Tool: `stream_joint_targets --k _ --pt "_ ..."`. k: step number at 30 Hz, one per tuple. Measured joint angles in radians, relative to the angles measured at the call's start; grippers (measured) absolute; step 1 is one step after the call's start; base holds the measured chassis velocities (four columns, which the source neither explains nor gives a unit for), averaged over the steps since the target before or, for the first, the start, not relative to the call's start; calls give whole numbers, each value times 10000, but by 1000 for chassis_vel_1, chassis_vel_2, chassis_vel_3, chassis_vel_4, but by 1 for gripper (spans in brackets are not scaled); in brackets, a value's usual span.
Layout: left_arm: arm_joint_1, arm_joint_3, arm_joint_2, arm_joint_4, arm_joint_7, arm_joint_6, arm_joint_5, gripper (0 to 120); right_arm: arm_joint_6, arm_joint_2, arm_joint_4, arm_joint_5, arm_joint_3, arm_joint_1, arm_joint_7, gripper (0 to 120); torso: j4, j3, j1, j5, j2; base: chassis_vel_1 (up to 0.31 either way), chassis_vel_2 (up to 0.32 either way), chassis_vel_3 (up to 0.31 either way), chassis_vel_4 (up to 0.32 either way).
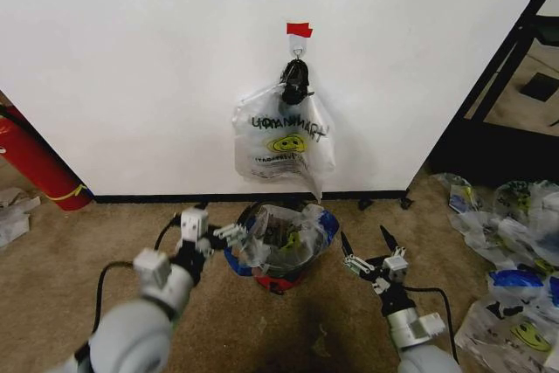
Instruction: Pick up the garbage bag from the wall and place it over the trash bin.
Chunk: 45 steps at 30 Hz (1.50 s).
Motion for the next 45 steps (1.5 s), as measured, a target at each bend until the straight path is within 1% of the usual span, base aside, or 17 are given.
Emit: stream_joint_targets --k 1,2,4,5,7,9,10,12,13,18,23,27,30,34,37,41,45 --pt "-523 270 83 260 58 124 -226 100 59 8 102 -21 11 -137 -79 100 -1 0 0 1 0 0 0 0 0" --pt "-1468 892 132 764 123 317 -540 100 123 13 325 35 23 -425 -284 100 0 0 0 4 1 0 0 0 0" --pt "-2572 1681 0 1460 204 547 -902 100 82 13 612 319 23 -775 -468 100 -6 2 1 0 0 0 0 0 0" --pt "-2572 1681 0 1460 204 547 -902 100 82 13 612 319 23 -775 -468 100 -6 2 1 0 0 0 0 0 0" --pt "-3776 2375 -197 2154 405 887 -1640 100 -25 21 949 721 25 -1166 -672 100 -6 0 1 0 0 0 0 0 0" --pt "-4544 2933 -185 2635 889 1023 -2030 100 -71 46 1138 850 37 -1393 -735 100 -5 0 1 5 0 0 0 0 0" --pt "-5131 3525 -71 3019 1448 1114 -2143 100 -68 79 1268 905 82 -1544 -810 100 -1 1 1 0 0 0 0 0 0" --pt "-5896 4474 74 3547 2229 1344 -2048 100 -27 146 1408 925 101 -1720 -930 100 2 0 0 8 0 0 0 0 0" --pt "-5896 4474 74 3547 2229 1344 -2048 100 -27 146 1408 925 101 -1720 -930 100 2 0 0 8 0 0 0 0 0" --pt "-6866 5638 -76 4575 3274 1753 -1204 100 405 179 1647 864 123 -2079 -1396 100 1 -1 0 4 0 0 0 0 0" --pt "-7123 5853 -314 5247 3413 1829 -854 100 980 297 1580 335 250 -2243 -1505 100 0 0 1 3 0 0 0 0 0" --pt "-7241 5893 -517 5680 3347 2037 -1016 100 1238 420 1621 163 342 -2375 -1409 100 0 0 0 2 0 0 0 0 0" --pt "-7276 5791 -516 5565 3251 2203 -1452 99 1246 435 1635 106 348 -2384 -1390 100 -2 0 1 2 0 0 0 0 0" --pt "-7454 5436 -116 4699 3092 2592 -2449 100 1247 418 1446 77 371 -2330 -1338 100 2 -2 -1 8 0 0 0 0 0" --pt "-7655 5410 -10 4518 3042 2703 -2654 100 1247 409 1387 109 354 -2306 -1331 100 4 -2 -1 5 0 0 0 0 0" --pt "-8211 5774 -275 4946 2990 2910 -2732 100 1211 419 1393 91 239 -2246 -1333 100 -3 -1 -1 4 0 0 0 0 0" --pt "-8591 6147 -567 5452 3013 3160 -2873 100 1169 430 1490 77 228 -2272 -1333 100 -3 -1 -1 4 0 0 0 0 0"
